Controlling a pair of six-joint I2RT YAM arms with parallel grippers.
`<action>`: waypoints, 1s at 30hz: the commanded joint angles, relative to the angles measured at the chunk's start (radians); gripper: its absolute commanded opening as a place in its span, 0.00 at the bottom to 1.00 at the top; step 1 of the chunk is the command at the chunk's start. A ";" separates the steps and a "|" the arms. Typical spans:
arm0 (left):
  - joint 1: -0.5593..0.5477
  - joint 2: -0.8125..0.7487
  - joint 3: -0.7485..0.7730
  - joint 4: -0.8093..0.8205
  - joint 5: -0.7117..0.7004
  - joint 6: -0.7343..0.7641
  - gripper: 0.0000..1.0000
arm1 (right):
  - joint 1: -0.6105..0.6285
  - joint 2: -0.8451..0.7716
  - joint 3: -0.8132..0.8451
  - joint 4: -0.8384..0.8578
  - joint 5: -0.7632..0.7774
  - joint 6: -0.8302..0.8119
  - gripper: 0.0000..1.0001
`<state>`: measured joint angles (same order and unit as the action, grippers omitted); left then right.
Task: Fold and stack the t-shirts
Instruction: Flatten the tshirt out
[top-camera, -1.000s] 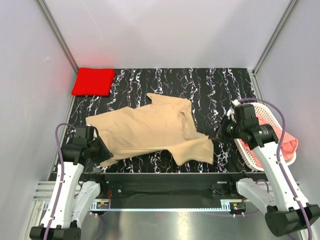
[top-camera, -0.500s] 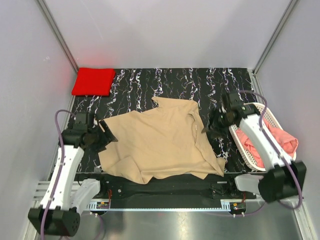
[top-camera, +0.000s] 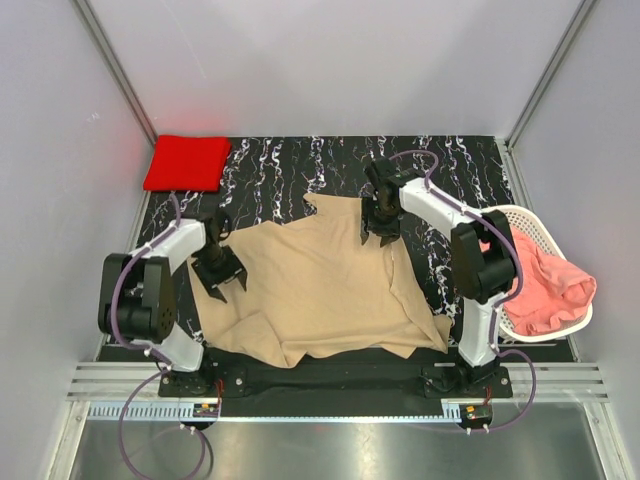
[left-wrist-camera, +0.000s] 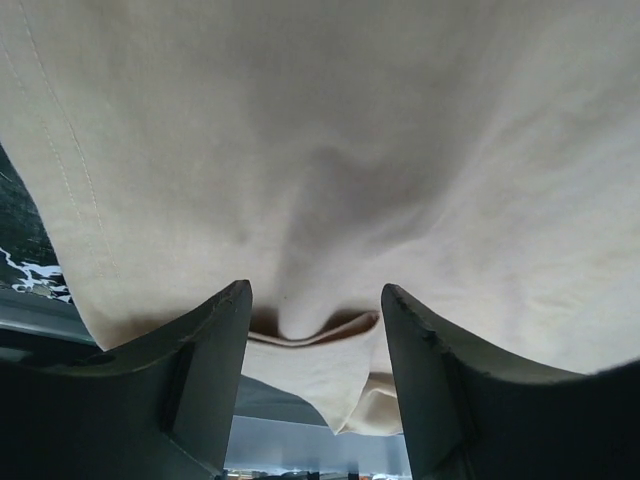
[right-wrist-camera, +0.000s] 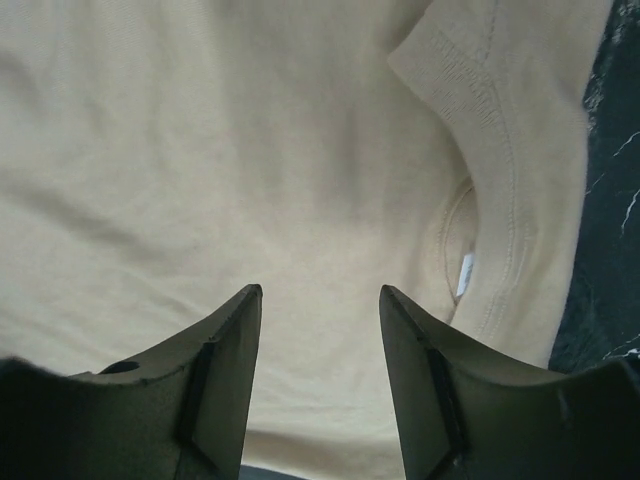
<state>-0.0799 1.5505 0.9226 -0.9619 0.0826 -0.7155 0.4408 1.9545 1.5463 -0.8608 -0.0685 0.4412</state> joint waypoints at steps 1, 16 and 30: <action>-0.004 0.087 0.096 0.020 -0.080 -0.036 0.60 | -0.014 0.036 0.032 0.022 0.090 -0.030 0.58; 0.080 0.669 0.737 -0.106 -0.113 0.105 0.61 | -0.077 0.426 0.476 0.047 0.042 0.062 0.57; 0.049 0.455 0.962 -0.052 -0.168 0.206 0.73 | -0.140 0.415 0.894 -0.142 0.016 0.018 0.75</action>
<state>0.0090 2.2002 1.9709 -1.0393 -0.0391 -0.5480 0.2714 2.6049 2.5530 -0.9176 -0.0891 0.4992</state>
